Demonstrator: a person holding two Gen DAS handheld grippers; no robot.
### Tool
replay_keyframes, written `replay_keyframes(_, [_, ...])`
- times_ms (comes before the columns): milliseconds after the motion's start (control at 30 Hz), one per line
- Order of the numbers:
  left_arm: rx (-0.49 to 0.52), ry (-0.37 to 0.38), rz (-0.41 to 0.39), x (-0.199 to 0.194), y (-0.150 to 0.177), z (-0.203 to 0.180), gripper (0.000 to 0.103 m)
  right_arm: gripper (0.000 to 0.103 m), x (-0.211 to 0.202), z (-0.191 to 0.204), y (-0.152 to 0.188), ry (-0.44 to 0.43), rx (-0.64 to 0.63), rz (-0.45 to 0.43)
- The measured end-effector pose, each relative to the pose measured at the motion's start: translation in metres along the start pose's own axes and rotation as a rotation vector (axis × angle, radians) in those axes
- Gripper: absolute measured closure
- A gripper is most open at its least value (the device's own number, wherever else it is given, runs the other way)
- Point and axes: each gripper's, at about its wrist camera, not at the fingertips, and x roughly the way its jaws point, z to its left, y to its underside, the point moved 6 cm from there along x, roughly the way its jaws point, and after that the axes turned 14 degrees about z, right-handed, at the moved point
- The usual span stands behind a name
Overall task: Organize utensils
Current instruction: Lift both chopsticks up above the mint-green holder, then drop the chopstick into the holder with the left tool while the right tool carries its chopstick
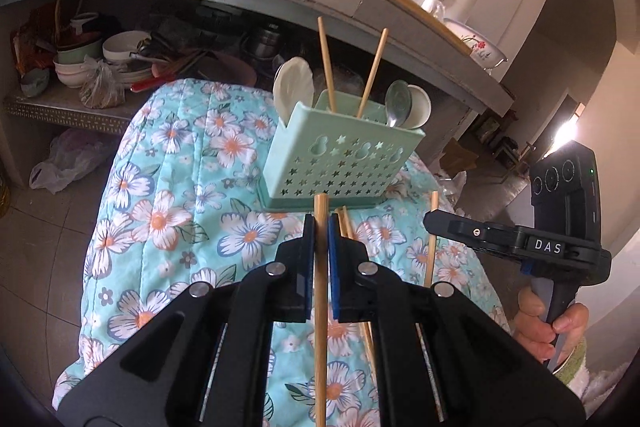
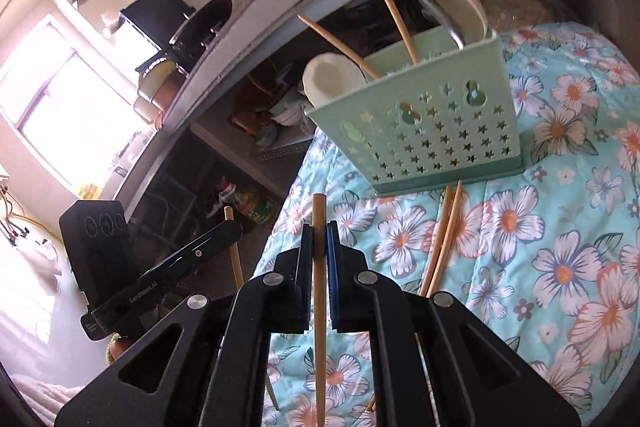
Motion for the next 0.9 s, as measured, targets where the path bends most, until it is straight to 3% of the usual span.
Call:
replay_keyframes(267, [0.048, 0.027, -0.137, -0.046, -0.035, -0.033, 0.097, 0.096, -0.079, 0.012, -0.009, -0.006, -0.050, -0.175])
replay_keyframes(600, [0.120, 0.064, -0.345, -0.090, -0.106, -0.072, 0.097, 0.096, -0.143, 0.006, -0.018, -0.018, -0.058, -0.325])
replay_keyframes(800, [0.102, 0.101, -0.500, -0.105, -0.158, -0.085, 0.097, 0.096, -0.159, -0.003, -0.023, -0.026, -0.053, -0.364])
replay_keyframes(900, [0.079, 0.107, -0.542, -0.102, -0.182, -0.084, 0.097, 0.096, -0.159, -0.011, -0.024, -0.029, -0.045, -0.365])
